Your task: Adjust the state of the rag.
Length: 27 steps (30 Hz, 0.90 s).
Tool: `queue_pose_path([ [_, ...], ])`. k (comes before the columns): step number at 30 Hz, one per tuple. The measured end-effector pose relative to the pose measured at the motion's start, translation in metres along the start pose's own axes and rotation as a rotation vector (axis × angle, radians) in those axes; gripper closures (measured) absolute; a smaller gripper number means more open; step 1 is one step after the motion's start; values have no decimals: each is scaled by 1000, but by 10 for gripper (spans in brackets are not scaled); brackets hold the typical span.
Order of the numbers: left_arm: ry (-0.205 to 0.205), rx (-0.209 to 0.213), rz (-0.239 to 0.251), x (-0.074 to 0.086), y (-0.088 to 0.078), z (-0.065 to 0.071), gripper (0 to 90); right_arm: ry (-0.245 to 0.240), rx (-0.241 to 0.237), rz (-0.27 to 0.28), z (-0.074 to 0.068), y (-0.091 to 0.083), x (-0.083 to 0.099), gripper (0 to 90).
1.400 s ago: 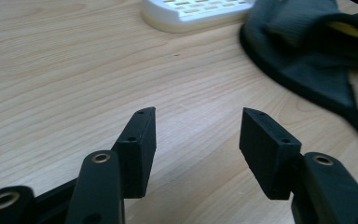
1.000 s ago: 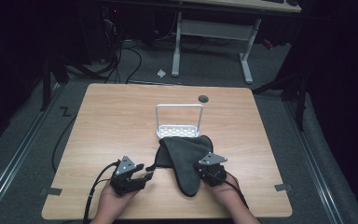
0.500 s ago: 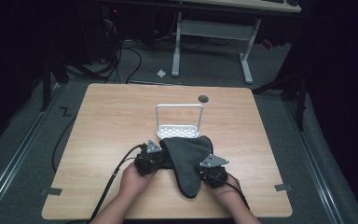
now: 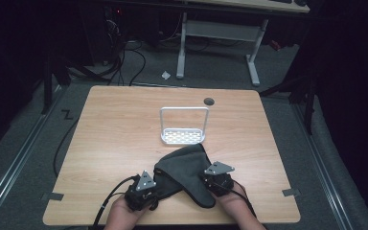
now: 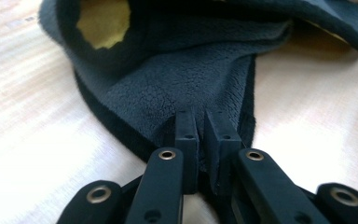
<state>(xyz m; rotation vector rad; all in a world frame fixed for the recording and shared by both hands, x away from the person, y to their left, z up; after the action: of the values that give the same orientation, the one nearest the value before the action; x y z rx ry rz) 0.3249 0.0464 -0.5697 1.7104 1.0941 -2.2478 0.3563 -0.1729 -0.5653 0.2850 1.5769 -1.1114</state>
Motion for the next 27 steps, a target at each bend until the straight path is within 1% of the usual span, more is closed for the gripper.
queue_pose_path([
  [3, 11, 0, -2, 1, -2, 4, 838, 2, -3, 0, -1, 0, -3, 861],
  [4, 2, 4, 2, 1, -1, 4, 834, -2, -1, 19, -1, -3, -8, 841],
  [5, -9, 10, 4, 1, 0, 4, 834, -2, -1, 19, -1, -3, -8, 841],
  [6, -14, 14, 8, 1, 0, 4, 831, -9, 2, 34, -3, -6, -12, 831],
  [7, -13, 17, 12, 0, 1, 4, 822, -6, -11, 78, -7, -11, -23, 815],
  [8, -7, 21, 13, 0, 2, 4, 822, -6, -11, 78, -7, -11, -23, 815],
  [9, -5, 22, 16, 0, 3, 5, 815, -4, -16, 103, -10, -14, -29, 805],
  [10, 0, 24, 17, -1, 4, 5, 813, 1, -37, 143, -19, -18, -40, 770],
  [11, 2, 26, 19, -1, 5, 5, 813, 1, -37, 143, -19, -18, -40, 770],
  [13, 0, 31, 25, -2, 7, 6, 806, 8, -66, 176, -31, -20, -50, 715],
  [15, 2, 37, 24, -2, 7, 6, 804, 9, -103, 186, -45, -17, -55, 653],
  [16, 2, 40, 25, -2, 8, 6, 800, -8, -133, 175, -59, -12, -55, 603],
  [17, 3, 42, 24, -2, 8, 6, 800, -8, -133, 175, -59, -12, -55, 603],
  [18, 2, 44, 25, -2, 8, 5, 799, -21, -144, 165, -65, -9, -53, 589],
  [19, 1, 45, 26, -2, 8, 5, 799, -45, -143, 136, -73, -3, -49, 581],
  [20, 1, 46, 27, -2, 8, 5, 799, -45, -143, 136, -73, -3, -49, 581],
  [21, 2, 48, 27, -2, 8, 5, 798, -74, -143, 116, -76, 1, -46, 581],
  [22, 2, 49, 27, -2, 8, 5, 798, -74, -143, 116, -76, 1, -46, 581],
  [24, 1, 52, 29, -2, 8, 5, 798, -121, -120, 99, -78, 4, -43, 660],
  [25, -3, 53, 29, -2, 8, 5, 798, -134, -107, 93, -78, 4, -42, 733],
  [26, -4, 53, 29, -2, 8, 5, 798, -151, -60, 109, -72, 2, -43, 823],
  [27, -4, 53, 29, -2, 8, 5, 798, -151, -60, 109, -72, 2, -43, 823],
])
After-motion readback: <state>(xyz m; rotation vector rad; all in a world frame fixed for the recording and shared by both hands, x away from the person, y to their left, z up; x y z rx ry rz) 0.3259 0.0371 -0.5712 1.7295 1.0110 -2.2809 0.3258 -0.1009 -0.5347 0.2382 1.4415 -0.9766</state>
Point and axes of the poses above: each handheld gripper's, and its own axes: y roughly forward along the jaws, x roughly out of its underside, z roughly to its right, the point moved 6 cm from there along y, roughly forward along the jaws, and after that the axes turned 14 degrees about z, right-handed, at the moved point
